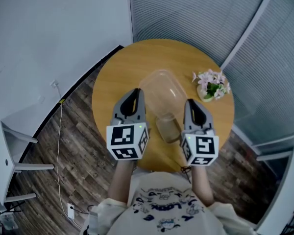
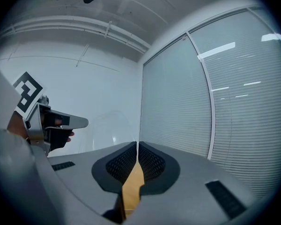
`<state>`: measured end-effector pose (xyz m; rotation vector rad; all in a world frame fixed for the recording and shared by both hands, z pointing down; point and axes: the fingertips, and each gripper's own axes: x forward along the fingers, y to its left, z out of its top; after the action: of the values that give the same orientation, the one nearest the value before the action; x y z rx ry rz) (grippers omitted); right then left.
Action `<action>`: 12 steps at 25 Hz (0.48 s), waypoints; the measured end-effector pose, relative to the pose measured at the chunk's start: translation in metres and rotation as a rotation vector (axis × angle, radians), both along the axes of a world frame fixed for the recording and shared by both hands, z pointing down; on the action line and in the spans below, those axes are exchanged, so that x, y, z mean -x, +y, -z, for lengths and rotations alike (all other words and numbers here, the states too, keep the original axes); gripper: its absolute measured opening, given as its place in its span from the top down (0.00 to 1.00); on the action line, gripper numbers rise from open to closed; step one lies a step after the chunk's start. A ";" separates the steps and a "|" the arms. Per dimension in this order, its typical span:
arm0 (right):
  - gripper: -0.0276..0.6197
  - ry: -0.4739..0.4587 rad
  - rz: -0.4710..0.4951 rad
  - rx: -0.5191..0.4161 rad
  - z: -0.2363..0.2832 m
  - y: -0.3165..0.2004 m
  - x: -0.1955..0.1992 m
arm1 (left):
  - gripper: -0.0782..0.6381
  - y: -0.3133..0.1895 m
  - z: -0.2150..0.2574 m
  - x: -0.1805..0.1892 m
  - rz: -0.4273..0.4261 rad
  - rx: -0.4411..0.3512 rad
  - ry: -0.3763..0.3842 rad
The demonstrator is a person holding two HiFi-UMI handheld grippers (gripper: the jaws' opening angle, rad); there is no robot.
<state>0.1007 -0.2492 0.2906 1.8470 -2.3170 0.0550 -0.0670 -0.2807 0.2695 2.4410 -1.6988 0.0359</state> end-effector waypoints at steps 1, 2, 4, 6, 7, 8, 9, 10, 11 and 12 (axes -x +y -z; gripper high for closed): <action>0.93 0.000 0.001 -0.006 0.002 0.000 0.000 | 0.86 0.000 0.002 0.000 0.000 -0.005 0.001; 0.93 -0.001 0.002 -0.014 0.003 -0.001 0.000 | 0.86 0.000 0.004 0.000 0.000 -0.010 0.001; 0.93 0.004 -0.001 -0.014 0.007 0.000 0.000 | 0.86 0.001 0.008 0.000 -0.002 -0.019 -0.001; 0.93 0.010 -0.004 -0.016 0.010 0.000 -0.001 | 0.86 0.001 0.011 -0.001 -0.004 -0.028 -0.004; 0.93 0.011 -0.004 -0.022 0.011 0.000 -0.002 | 0.86 0.001 0.013 -0.002 -0.006 -0.031 -0.004; 0.93 0.011 -0.006 -0.028 0.013 -0.001 -0.002 | 0.86 0.001 0.014 -0.002 -0.008 -0.034 -0.003; 0.93 0.010 -0.009 -0.033 0.015 -0.001 -0.002 | 0.86 0.002 0.015 -0.002 -0.011 -0.036 0.000; 0.93 0.008 -0.012 -0.036 0.017 -0.001 -0.002 | 0.86 0.002 0.016 -0.002 -0.013 -0.037 0.002; 0.93 0.009 -0.014 -0.041 0.018 -0.001 -0.002 | 0.86 0.002 0.017 -0.002 -0.014 -0.039 0.005; 0.93 0.011 -0.013 -0.047 0.019 -0.001 -0.002 | 0.86 0.003 0.018 -0.002 -0.014 -0.040 0.005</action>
<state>0.1030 -0.2503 0.2712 1.8798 -2.3181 -0.0082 -0.0653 -0.2780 0.2518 2.4792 -1.6959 -0.0027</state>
